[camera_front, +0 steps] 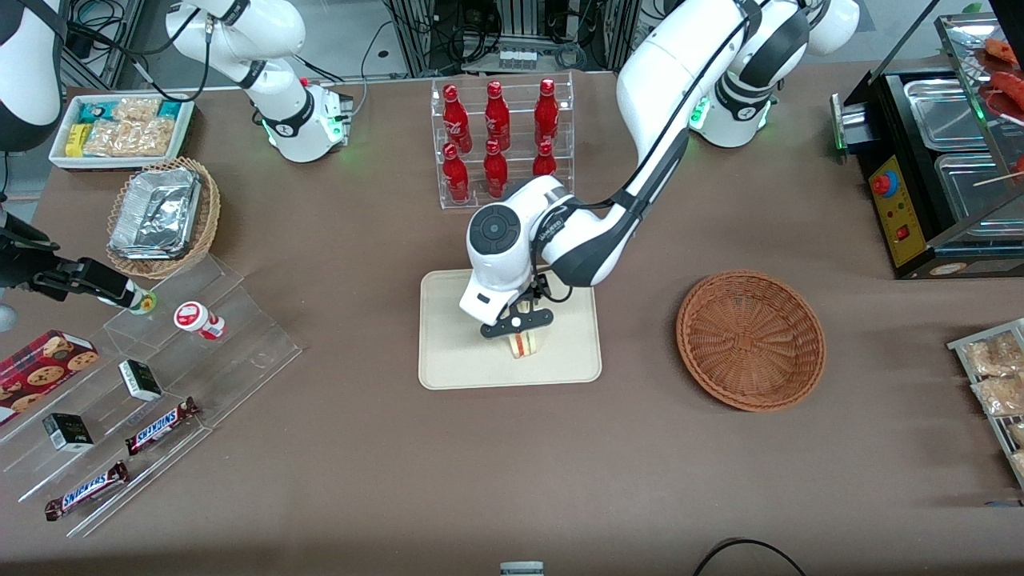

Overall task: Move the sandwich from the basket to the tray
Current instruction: 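Lower the sandwich onto the tray and open the left gripper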

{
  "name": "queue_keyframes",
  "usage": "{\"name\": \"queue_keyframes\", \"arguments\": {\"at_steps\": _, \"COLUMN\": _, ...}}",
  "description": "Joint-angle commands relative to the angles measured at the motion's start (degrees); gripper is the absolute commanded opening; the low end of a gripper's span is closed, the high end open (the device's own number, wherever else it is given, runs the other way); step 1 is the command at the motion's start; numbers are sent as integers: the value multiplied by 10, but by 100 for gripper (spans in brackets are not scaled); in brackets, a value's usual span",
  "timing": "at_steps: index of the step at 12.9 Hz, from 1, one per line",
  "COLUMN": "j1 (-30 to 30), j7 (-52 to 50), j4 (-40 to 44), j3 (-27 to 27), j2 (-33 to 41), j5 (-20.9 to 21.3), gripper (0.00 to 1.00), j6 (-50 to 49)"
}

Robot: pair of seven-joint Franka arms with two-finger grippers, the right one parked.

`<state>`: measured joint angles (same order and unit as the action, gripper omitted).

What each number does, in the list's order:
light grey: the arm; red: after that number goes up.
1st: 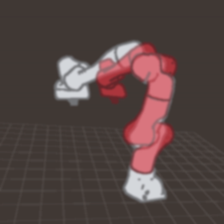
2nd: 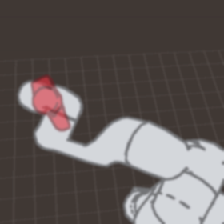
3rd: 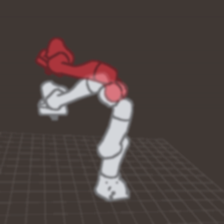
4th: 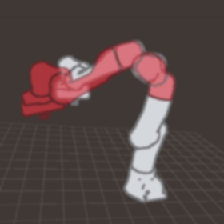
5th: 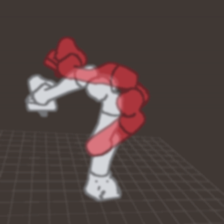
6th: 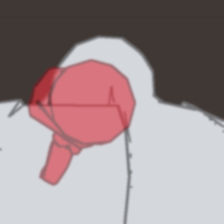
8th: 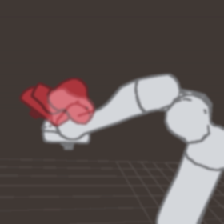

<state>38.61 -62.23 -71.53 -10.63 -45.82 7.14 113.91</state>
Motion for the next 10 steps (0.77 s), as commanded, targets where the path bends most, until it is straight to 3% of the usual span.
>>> {"name": "queue_keyframes", "arguments": {"at_steps": 1, "j1": 2, "j7": -9, "j4": 9, "j3": 3, "j2": 27, "j5": 16, "gripper": 100, "j6": -26}}
{"name": "queue_keyframes", "arguments": {"at_steps": 4, "j1": -20, "j7": 13, "j4": 3, "j3": 3, "j2": 58, "j5": 15, "gripper": 100, "j6": -76}}
{"name": "queue_keyframes", "arguments": {"at_steps": 8, "j1": -71, "j7": 150, "j4": -55, "j3": 1, "j2": 128, "j5": 4, "gripper": 100, "j6": -106}}
{"name": "queue_keyframes", "arguments": {"at_steps": 10, "j1": -100, "j7": 199, "j4": -91, "j3": 1, "j2": 165, "j5": -20, "gripper": 100, "j6": -106}}
